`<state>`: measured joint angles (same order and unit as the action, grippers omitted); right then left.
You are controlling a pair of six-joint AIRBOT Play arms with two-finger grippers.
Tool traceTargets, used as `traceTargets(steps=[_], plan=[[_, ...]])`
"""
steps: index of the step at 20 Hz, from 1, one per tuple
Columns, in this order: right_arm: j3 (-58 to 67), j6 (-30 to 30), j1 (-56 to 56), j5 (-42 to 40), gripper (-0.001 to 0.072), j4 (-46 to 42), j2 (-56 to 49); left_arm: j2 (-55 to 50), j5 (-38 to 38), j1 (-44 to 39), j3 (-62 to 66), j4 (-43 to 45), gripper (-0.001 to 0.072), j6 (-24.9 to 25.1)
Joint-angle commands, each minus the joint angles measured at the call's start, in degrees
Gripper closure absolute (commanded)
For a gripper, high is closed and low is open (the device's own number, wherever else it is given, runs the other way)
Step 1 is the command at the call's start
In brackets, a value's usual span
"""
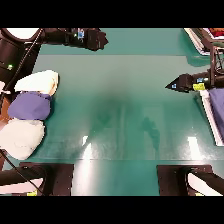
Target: Fold the shirts.
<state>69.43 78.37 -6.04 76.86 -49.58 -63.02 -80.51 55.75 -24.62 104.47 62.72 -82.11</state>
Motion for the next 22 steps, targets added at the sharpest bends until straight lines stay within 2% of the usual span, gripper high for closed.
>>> traceTargets(steps=[1,13,15,16,18,19,20,22], plan=[[0.0,0.0,-0.2,-0.6,0.0694,0.1,0.0,0.0,-0.3,0.0,0.0,0.0,0.0680,0.0],[0.0,0.0,-0.2,1.4,0.0694,0.0,0.0,0.0,-1.3,0.0,0.0,-0.6,0.0680,-0.2],[0.0,0.0,-0.2,1.3,0.0694,0.0,0.0,0.0,-3.5,0.4,0.0,3.7,0.0679,2.7],[0.0,0.0,-0.2,1.3,0.0694,0.0,0.0,0.0,-2.6,1.2,0.0,8.9,0.0647,2.0],[0.0,0.0,-0.2,1.3,0.0694,0.1,0.0,0.0,2.8,5.3,0.0,20.6,0.0143,-4.8],[0.0,0.0,-0.2,1.2,0.0694,0.0,0.0,-0.3,6.1,8.1,0.0,25.7,0.0096,-6.6],[0.0,0.0,-0.2,1.0,0.0694,0.1,0.0,-0.7,9.2,11.7,-0.4,29.6,0.0095,-7.1],[0.0,0.0,-0.2,-0.2,0.0694,0.1,0.0,-1.4,11.7,19.0,-3.5,31.6,0.0095,-8.0]])
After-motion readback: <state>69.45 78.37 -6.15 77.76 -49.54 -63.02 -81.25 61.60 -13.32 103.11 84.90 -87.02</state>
